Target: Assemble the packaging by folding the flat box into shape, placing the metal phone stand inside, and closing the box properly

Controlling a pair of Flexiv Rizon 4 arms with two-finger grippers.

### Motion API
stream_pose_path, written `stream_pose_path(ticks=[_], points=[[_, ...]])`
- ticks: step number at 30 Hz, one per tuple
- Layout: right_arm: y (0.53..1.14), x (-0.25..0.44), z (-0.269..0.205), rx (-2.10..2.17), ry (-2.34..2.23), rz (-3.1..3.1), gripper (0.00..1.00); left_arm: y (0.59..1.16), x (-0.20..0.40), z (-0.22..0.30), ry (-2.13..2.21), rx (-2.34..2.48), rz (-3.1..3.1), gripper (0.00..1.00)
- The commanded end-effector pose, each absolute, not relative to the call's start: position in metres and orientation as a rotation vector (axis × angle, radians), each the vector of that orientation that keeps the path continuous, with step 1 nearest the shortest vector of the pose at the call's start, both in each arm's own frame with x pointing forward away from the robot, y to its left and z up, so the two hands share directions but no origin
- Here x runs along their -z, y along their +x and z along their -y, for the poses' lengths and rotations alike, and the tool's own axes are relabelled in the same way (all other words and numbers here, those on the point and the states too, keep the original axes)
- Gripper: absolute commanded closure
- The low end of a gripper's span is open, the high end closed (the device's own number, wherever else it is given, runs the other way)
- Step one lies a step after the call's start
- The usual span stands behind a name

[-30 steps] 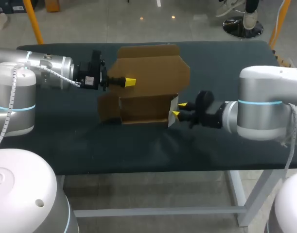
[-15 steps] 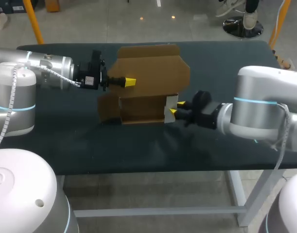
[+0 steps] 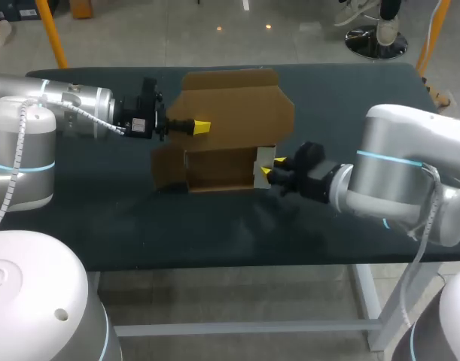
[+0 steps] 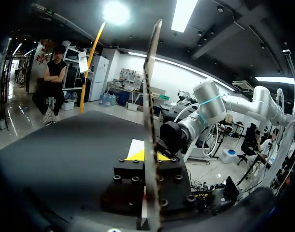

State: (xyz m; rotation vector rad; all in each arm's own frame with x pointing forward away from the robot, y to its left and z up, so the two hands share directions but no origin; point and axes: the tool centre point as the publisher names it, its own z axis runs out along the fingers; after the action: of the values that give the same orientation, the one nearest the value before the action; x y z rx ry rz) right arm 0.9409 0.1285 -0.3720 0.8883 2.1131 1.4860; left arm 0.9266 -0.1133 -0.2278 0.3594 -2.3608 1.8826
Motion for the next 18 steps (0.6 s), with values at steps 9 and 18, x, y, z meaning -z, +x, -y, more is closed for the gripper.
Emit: stream_pose_path(ticks=[9,18], points=[[0.9441,0.3788,-0.135,-1.369,1.039,-1.938,0.57,0.9265,0.2306,0.1141,0.359,-1.88,2.361,1.0],[0.9465,0.3794,-0.1363,-1.345,1.109,-1.864,0.59,0.9265,0.2306,0.1141,0.359,-1.88,2.361,1.0]])
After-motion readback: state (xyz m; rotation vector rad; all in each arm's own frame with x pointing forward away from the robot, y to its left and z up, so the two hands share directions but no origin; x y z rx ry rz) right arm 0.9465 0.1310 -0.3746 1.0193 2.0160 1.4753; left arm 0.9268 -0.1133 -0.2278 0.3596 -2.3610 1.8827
